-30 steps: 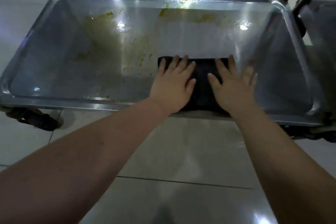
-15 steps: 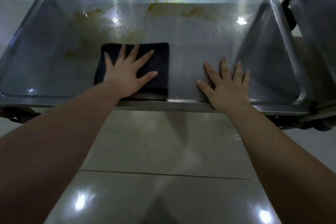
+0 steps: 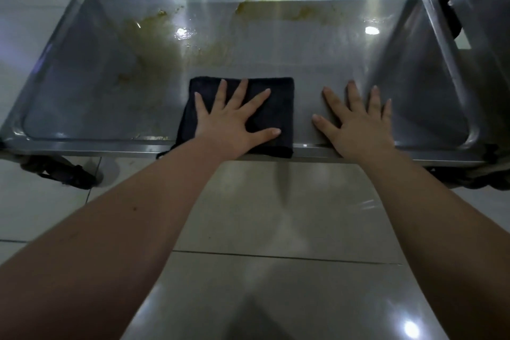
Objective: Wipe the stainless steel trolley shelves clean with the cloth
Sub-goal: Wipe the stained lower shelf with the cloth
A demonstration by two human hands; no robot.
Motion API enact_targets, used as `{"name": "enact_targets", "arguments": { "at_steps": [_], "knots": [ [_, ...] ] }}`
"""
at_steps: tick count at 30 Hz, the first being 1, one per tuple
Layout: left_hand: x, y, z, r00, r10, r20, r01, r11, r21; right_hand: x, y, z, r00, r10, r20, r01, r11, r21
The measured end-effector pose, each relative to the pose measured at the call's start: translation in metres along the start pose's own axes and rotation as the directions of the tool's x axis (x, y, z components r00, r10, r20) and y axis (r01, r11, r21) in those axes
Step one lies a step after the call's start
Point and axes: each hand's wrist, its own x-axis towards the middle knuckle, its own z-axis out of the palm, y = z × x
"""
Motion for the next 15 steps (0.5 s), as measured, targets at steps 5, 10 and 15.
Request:
{"name": "enact_targets", "arguments": {
  "at_steps": [5,10,15],
  "knots": [
    [-0.015,-0.056,-0.007,0.997,-0.079,0.024,0.079,0.997,-0.013,-0.002,-0.007,-0.004,0.999,0.038,0.010,-0.038,0.999,-0.008],
    [-0.013,-0.043,-0.003,0.997,-0.083,0.003,0.083,0.997,0.002,0.003,-0.059,-0.016,0.983,-0.141,-0.119,0.129,0.986,-0.103],
    [-0.018,-0.028,0.004,0.985,-0.163,-0.052,0.163,0.987,0.011,0.033,-0.107,-0.003,0.975,-0.208,-0.075,0.198,0.973,-0.123]
  ]
}}
